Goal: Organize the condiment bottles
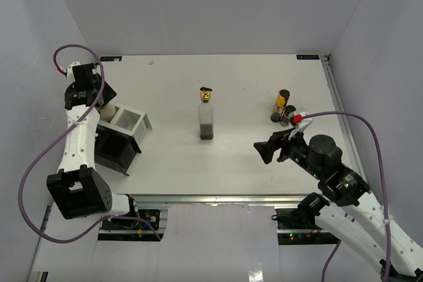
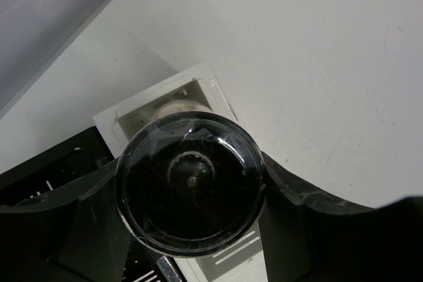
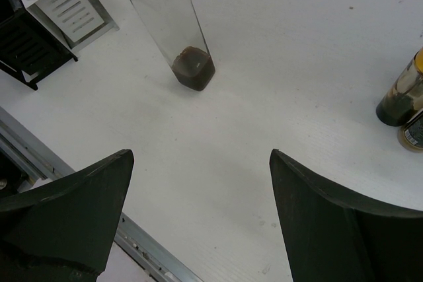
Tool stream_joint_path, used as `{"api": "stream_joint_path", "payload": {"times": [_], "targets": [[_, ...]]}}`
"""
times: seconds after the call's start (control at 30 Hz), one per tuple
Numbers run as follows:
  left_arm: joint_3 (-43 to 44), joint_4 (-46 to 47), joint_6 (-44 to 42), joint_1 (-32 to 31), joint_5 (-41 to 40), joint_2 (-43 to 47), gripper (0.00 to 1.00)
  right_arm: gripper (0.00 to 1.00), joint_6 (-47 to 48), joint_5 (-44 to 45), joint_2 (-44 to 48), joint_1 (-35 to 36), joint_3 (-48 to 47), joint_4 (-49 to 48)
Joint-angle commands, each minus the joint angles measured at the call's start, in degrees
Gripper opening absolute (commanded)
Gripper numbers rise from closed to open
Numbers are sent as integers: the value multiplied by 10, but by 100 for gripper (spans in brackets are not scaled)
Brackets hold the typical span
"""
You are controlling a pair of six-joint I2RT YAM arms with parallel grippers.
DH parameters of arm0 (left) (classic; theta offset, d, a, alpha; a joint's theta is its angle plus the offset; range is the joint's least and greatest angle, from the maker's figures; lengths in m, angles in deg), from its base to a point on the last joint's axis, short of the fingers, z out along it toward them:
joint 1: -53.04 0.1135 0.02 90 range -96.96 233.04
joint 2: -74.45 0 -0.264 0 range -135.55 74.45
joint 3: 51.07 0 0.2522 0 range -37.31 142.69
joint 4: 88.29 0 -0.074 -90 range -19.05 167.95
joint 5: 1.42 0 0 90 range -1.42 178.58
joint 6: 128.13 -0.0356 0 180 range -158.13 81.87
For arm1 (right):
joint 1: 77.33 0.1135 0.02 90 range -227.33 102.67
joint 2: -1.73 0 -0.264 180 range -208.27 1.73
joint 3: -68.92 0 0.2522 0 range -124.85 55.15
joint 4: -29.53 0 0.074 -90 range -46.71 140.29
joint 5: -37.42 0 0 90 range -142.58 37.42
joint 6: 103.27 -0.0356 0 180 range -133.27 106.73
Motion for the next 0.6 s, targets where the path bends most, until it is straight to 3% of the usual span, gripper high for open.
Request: {"api": "stream_joint_path", "payload": {"times": [0.0,0.1,0.27,0.3,0.33,0.37,0.47,0.57], "targets": [[-27,64,2,4,7,39,0,90,9,-2,6,3,-3,-18],[-42,67,2,5,2,35,1,90,9,-3,6,4,-4,-17],[-59,76,1,6,-3,18,13,90,11,-3,3,4,-6,-16],[-63,80,1,5,-1,17,20,90,12,-2,3,4,-6,-15],[-68,82,0,6,2,15,33,90,12,-1,3,4,-7,-15],[-71,84,0,6,2,12,38,90,12,-1,3,4,-7,-15],[-77,90,0,7,4,5,49,90,12,1,4,4,-8,-12],[-80,91,0,7,8,-3,49,90,12,1,4,4,-9,-12]]}}
